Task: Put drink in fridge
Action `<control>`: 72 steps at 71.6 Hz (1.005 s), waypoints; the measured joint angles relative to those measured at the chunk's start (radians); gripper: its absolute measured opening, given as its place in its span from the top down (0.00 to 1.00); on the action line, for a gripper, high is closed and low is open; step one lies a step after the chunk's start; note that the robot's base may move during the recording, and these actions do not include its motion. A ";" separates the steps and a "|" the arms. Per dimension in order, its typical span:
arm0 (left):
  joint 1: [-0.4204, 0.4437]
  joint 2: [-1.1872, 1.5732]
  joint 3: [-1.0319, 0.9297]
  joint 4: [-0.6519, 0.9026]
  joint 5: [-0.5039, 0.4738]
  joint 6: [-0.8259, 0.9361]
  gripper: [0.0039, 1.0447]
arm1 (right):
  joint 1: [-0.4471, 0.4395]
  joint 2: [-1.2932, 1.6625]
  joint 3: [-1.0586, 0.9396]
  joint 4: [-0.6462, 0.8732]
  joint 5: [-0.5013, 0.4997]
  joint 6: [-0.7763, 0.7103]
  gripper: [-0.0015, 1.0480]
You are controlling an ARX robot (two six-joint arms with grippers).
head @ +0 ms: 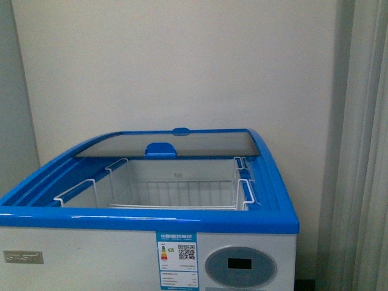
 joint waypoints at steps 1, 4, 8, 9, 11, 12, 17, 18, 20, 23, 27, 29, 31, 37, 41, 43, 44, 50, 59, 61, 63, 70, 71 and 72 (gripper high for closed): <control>0.000 0.000 0.000 0.000 0.000 0.000 0.98 | 0.000 -0.002 -0.004 0.001 0.000 0.000 0.97; 0.000 0.000 0.000 0.000 0.000 0.000 0.98 | 0.000 -0.014 -0.022 0.007 0.000 0.000 0.97; 0.000 0.000 0.000 0.000 0.000 0.000 0.98 | 0.000 -0.027 -0.040 0.013 0.000 0.000 0.97; 0.000 0.000 0.000 0.000 0.000 0.000 0.98 | 0.000 -0.029 -0.042 0.014 0.000 0.000 0.97; 0.000 0.000 0.000 0.000 0.000 0.000 0.98 | 0.000 -0.034 -0.049 0.016 0.000 0.000 0.97; 0.000 0.000 0.000 0.000 0.000 0.000 0.98 | 0.000 -0.037 -0.054 0.017 0.000 0.000 0.97; 0.000 0.000 0.000 0.000 0.000 0.000 0.98 | 0.000 -0.048 -0.069 0.021 0.000 0.000 0.97; 0.000 0.000 0.000 0.000 0.000 0.000 0.98 | 0.000 -0.050 -0.071 0.022 0.000 0.000 0.97; 0.000 0.000 0.000 0.000 0.000 0.000 0.98 | 0.000 -0.054 -0.077 0.023 0.000 0.000 0.97; 0.000 0.000 0.000 0.000 0.000 0.000 0.98 | 0.000 -0.060 -0.085 0.024 0.000 0.000 0.97; 0.000 0.000 0.000 0.000 0.000 0.000 0.98 | 0.000 -0.069 -0.097 0.027 0.000 0.000 0.97; 0.000 0.000 0.000 0.000 0.000 0.000 0.98 | 0.000 -0.071 -0.100 0.028 0.000 0.000 0.97; 0.000 0.000 0.000 0.000 0.000 0.000 0.98 | 0.000 -0.075 -0.104 0.029 0.000 0.000 0.97; 0.000 0.000 0.000 0.000 0.000 0.000 0.98 | 0.000 -0.083 -0.113 0.030 0.000 0.000 0.97; 0.000 0.000 0.000 0.000 0.000 0.000 0.98 | 0.000 -0.089 -0.118 0.033 0.000 0.000 0.97; 0.000 0.000 0.000 0.000 0.000 0.000 0.98 | 0.000 -0.092 -0.122 0.034 0.000 0.000 0.97; 0.000 0.000 0.000 0.000 0.000 0.000 0.98 | 0.000 -0.093 -0.124 0.034 0.000 0.000 0.97; 0.000 0.000 0.000 0.000 0.000 0.000 0.98 | 0.000 -0.098 -0.132 0.034 0.000 0.000 0.97; 0.000 0.000 0.000 0.000 0.000 0.000 0.98 | 0.000 -0.135 -0.164 0.037 -0.002 0.000 0.97; 0.000 0.000 0.000 0.000 0.000 0.000 0.98 | 0.000 -0.136 -0.164 0.039 0.000 -0.001 0.97; 0.000 0.000 0.000 0.000 0.000 0.000 0.63 | 0.000 -0.140 -0.164 0.039 -0.001 -0.002 0.63; 0.000 0.000 0.000 0.000 0.000 0.000 0.46 | 0.000 -0.140 -0.164 0.039 -0.001 -0.002 0.46; 0.000 0.000 0.000 0.000 0.000 0.000 0.43 | 0.000 -0.140 -0.164 0.039 0.000 -0.002 0.43; 0.000 0.000 0.000 0.000 0.000 0.000 0.41 | 0.000 -0.140 -0.164 0.039 -0.001 -0.002 0.41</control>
